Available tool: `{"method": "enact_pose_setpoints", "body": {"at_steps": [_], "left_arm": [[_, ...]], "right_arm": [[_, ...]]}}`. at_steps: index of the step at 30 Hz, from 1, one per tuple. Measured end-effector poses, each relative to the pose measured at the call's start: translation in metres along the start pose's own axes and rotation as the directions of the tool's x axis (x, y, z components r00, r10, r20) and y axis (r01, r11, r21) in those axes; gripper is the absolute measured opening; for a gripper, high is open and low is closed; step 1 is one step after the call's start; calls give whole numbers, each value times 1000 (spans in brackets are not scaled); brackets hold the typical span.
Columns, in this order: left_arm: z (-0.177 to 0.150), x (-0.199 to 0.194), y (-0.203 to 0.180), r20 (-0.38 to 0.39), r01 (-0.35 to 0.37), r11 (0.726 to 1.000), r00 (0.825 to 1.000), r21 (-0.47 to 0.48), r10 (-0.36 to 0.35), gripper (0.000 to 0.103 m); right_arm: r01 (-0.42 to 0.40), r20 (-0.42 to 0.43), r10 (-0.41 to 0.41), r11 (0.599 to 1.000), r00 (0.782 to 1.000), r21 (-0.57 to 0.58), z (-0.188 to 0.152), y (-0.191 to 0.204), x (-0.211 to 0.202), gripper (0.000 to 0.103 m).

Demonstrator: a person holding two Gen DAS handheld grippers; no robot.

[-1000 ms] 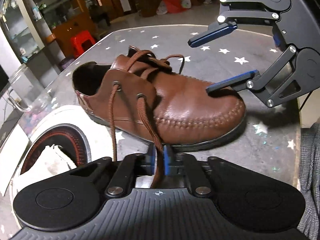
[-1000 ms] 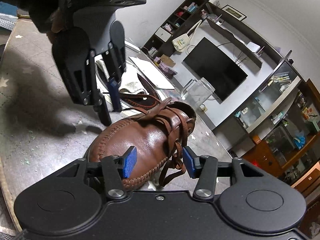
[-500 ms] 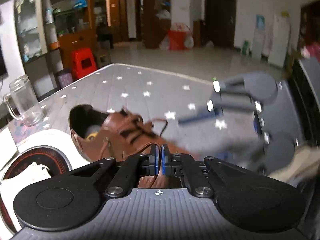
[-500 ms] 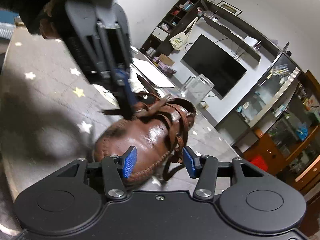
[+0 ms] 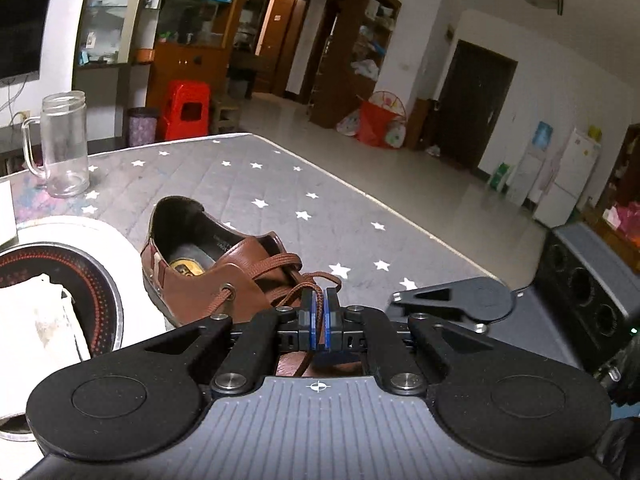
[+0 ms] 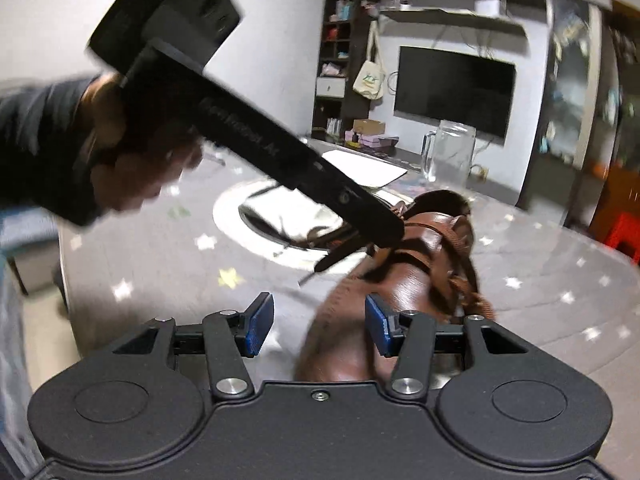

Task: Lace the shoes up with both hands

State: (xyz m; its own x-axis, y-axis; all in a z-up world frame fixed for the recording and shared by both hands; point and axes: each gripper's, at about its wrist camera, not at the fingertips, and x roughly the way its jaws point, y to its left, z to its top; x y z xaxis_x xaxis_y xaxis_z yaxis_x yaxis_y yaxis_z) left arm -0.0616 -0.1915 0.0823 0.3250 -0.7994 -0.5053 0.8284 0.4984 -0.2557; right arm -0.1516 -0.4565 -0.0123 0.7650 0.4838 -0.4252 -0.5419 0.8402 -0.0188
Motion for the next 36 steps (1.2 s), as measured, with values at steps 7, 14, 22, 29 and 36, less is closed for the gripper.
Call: {"method": "enact_pose_setpoints", "body": {"at_steps": [7,14,22,29,36], "left_arm": [[-3,-1,3,-1,12,1000,1000,4,-12,4],[-9,-10,-6,-30,11,994,1000,110,-8,10],[-10,-16,-38,-6,-51,937,998,346,57,29],[-19,6,-73,-6,-89,770,993,632,119,32],[-23,28,-76,-5,-95,694,990,714,141,14]], "right_arm": [[-60,31,55,978,998,202,9,-23,9,27],[7,21,-10,989,1000,151,5,-25,-11,4],[222,35,-220,964,975,-146,0,-11,-40,3],[278,58,-274,905,960,-323,3,-2,-40,3],[280,67,-288,810,955,-516,0,12,-36,3]]}}
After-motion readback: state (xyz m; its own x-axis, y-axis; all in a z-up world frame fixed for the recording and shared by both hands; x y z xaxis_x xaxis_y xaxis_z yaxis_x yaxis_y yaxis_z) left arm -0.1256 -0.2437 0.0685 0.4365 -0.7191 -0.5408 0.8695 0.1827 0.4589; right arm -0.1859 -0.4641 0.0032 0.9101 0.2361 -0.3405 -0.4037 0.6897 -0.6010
